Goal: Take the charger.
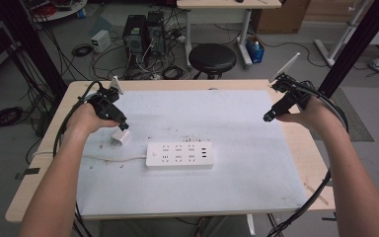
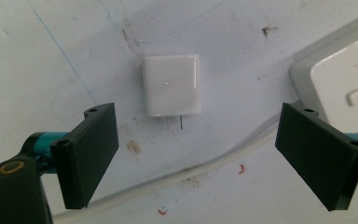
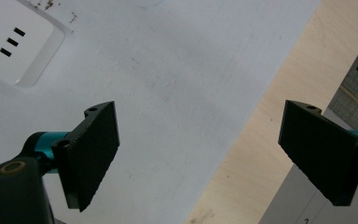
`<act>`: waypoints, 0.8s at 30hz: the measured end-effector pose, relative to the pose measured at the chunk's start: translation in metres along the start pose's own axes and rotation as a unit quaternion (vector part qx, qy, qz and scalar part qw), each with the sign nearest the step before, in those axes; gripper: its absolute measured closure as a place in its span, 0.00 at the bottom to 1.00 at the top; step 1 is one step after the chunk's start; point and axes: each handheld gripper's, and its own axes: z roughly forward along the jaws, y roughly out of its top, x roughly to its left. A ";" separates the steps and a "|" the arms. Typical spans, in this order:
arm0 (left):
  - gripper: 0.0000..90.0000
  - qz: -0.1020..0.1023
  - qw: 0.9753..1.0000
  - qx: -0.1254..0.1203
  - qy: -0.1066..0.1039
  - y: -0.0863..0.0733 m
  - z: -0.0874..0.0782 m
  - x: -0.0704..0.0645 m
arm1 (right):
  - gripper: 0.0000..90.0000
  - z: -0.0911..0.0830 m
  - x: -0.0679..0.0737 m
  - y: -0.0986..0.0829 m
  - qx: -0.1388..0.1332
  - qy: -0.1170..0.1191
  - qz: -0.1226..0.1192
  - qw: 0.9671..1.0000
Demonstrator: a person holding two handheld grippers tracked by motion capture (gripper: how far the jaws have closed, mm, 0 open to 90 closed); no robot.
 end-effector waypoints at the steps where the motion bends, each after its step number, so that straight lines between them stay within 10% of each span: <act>1: 0.15 0.000 1.000 0.000 0.001 0.000 0.003 0.000 | 0.13 0.001 0.000 0.000 0.001 0.000 -0.001 1.000; 24: 0.15 -0.004 0.999 0.049 0.021 0.002 0.062 0.000 | 0.13 0.009 0.004 -0.001 0.000 0.004 -0.004 1.000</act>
